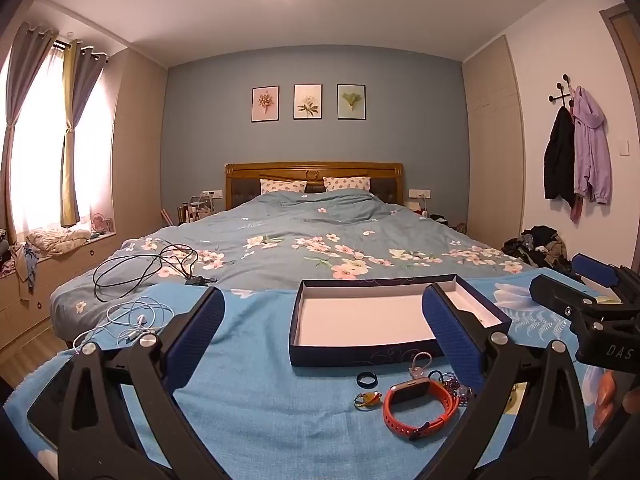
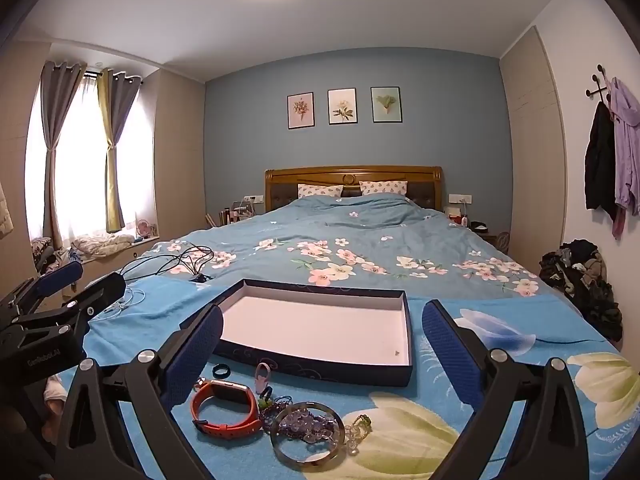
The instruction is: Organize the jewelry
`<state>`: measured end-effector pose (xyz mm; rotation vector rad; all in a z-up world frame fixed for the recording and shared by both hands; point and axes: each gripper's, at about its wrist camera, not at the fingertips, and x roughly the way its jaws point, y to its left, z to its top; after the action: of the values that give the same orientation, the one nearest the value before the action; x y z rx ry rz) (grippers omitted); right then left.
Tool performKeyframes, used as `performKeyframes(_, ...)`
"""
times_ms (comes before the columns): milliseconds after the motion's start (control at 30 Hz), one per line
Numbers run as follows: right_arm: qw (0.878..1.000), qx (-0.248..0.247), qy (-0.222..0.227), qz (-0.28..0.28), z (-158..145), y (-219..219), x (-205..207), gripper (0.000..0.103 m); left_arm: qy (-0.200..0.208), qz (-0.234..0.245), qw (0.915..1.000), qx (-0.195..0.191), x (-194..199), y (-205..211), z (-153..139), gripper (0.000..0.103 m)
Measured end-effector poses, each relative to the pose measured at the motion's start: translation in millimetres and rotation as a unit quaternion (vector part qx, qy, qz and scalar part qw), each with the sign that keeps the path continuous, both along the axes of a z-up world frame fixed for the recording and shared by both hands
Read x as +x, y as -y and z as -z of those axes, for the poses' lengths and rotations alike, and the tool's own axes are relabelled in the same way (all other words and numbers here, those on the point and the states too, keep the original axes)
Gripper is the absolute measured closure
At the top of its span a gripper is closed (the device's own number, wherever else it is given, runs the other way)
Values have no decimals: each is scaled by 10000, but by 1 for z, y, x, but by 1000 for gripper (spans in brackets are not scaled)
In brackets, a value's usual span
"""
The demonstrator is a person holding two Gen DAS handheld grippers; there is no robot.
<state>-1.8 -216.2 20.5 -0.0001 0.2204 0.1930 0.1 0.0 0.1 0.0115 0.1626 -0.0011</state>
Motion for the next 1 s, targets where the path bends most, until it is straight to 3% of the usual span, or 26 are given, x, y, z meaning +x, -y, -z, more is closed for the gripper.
performKeyframes(1000, 9999, 65, -4, -107, 1, 3, 3, 7, 144, -18, 9999, 52, -2, 4, -6, 6)
